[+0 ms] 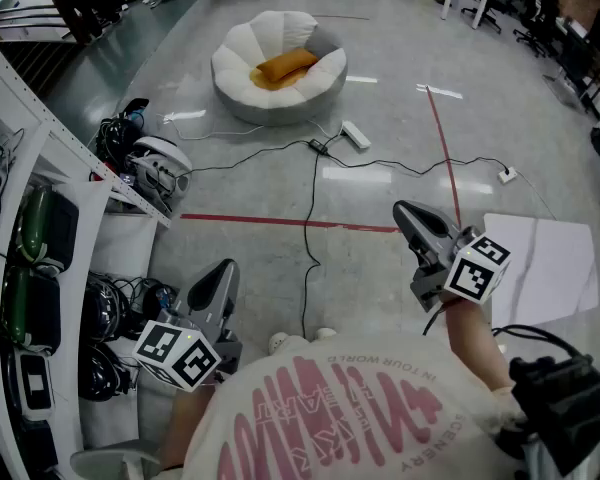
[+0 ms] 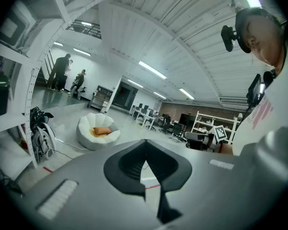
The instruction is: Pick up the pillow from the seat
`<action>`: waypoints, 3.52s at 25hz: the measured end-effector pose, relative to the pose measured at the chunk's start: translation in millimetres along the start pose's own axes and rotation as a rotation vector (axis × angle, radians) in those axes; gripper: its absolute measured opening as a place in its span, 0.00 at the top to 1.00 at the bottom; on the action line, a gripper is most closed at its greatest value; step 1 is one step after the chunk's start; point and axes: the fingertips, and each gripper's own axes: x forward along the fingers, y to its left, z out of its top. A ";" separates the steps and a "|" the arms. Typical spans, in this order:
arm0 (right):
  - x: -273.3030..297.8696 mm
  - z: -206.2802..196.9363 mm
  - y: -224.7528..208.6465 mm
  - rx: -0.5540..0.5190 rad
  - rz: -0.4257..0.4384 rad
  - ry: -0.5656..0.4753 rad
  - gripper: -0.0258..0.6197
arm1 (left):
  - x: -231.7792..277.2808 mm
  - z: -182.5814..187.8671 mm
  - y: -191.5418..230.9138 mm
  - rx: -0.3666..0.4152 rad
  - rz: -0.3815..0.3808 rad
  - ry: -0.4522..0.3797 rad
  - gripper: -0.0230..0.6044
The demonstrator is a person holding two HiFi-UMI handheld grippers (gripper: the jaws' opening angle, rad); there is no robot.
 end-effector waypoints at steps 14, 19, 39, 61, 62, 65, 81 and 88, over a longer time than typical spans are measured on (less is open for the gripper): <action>14.0 3.3 -3.0 -0.023 0.038 -0.007 0.95 | 4.9 9.0 17.3 0.002 0.041 -0.033 0.94; 31.4 6.2 -14.6 0.025 0.039 -0.013 0.95 | 10.9 10.8 47.2 -0.048 0.099 -0.019 0.94; 279.5 60.4 -92.1 0.019 -0.085 0.017 0.95 | 167.8 134.1 272.7 -0.099 -0.018 -0.006 0.94; 441.2 75.0 -156.4 0.045 -0.123 0.057 0.95 | 255.0 166.8 391.8 -0.155 -0.096 0.030 0.94; 449.8 77.6 -160.7 0.035 -0.113 0.061 0.95 | 261.5 167.5 395.5 -0.153 -0.086 0.033 0.94; 473.8 88.2 -179.5 0.015 -0.081 0.069 0.95 | 286.8 176.8 407.0 -0.164 -0.059 0.032 0.94; 597.6 167.4 -333.0 -0.049 0.010 0.159 0.95 | 464.1 236.2 468.3 -0.146 0.022 0.006 0.94; 612.2 177.5 -386.4 -0.015 -0.002 0.132 0.95 | 508.9 239.1 481.1 -0.156 0.055 0.015 0.94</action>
